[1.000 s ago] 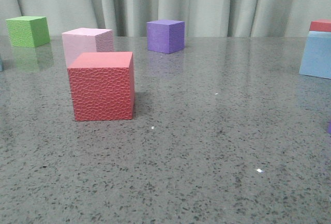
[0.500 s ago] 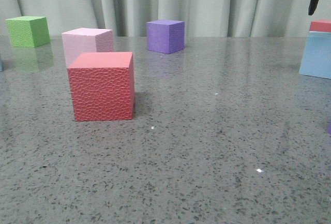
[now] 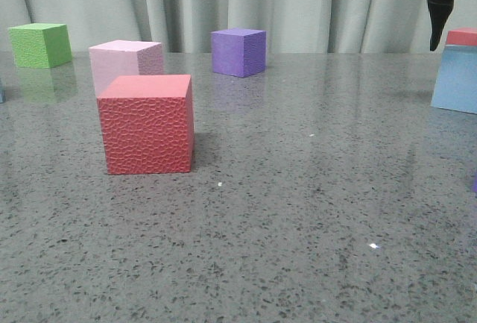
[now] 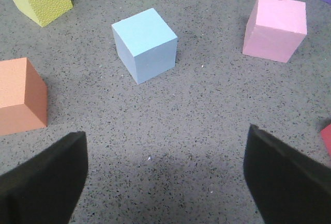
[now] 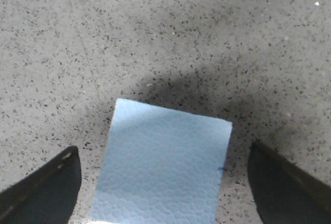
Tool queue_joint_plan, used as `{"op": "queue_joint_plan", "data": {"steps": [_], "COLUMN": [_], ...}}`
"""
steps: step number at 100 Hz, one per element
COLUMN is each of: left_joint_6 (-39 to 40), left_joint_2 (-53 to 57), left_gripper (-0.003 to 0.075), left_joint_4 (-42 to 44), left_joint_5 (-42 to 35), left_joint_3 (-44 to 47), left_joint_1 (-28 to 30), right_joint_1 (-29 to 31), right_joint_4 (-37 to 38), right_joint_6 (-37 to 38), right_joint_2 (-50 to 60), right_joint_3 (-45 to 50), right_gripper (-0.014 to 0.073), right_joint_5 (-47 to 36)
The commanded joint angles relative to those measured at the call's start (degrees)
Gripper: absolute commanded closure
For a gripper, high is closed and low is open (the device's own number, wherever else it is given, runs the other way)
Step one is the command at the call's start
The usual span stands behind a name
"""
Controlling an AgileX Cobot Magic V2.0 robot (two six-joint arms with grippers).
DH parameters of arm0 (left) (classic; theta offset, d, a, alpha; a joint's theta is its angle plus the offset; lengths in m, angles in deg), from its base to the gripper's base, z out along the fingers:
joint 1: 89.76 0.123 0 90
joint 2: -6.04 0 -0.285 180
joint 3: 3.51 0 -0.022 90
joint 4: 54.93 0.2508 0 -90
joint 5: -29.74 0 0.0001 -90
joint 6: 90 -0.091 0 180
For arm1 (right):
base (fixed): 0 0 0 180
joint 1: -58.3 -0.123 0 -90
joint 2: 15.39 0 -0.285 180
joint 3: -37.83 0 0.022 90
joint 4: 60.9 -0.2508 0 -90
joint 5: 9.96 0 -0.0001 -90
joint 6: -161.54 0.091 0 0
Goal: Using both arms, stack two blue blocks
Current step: 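Close the right gripper on the light blue cube and lift it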
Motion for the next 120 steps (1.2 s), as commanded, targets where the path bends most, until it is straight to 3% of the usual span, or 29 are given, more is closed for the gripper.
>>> {"op": "queue_joint_plan", "data": {"steps": [1, 38, 64, 102, 120], "left_joint_6": [-0.08, -0.08, -0.08, -0.08, -0.08], "left_joint_2": [-0.25, -0.25, -0.25, -0.25, -0.25], "left_gripper": [0.0143, 0.0143, 0.0143, 0.0143, 0.0143], "left_joint_4": [0.00, 0.00, 0.00, 0.00, 0.00], "left_joint_5": [-4.05, -4.18, -4.63, -4.74, -4.84], "left_joint_3": [-1.94, -1.94, -1.94, -1.94, -1.94], "left_joint_1": [-0.53, -0.53, -0.53, -0.53, -0.53], "right_joint_1": [0.39, 0.39, 0.39, -0.48, -4.40], "right_joint_4": [1.92, 1.92, 1.92, 1.93, 1.90], "right_joint_6": [-0.01, 0.01, 0.01, -0.04, -2.93], "right_joint_2": [1.37, -0.74, -0.74, 1.00, 1.72], "right_joint_3": [-2.04, -2.04, -2.04, -3.63, -9.38], "right_gripper": [-0.0050, -0.0036, 0.0215, 0.0218, 0.0218], "right_joint_5": [-2.30, -2.79, -2.68, -1.45, 2.14]}}
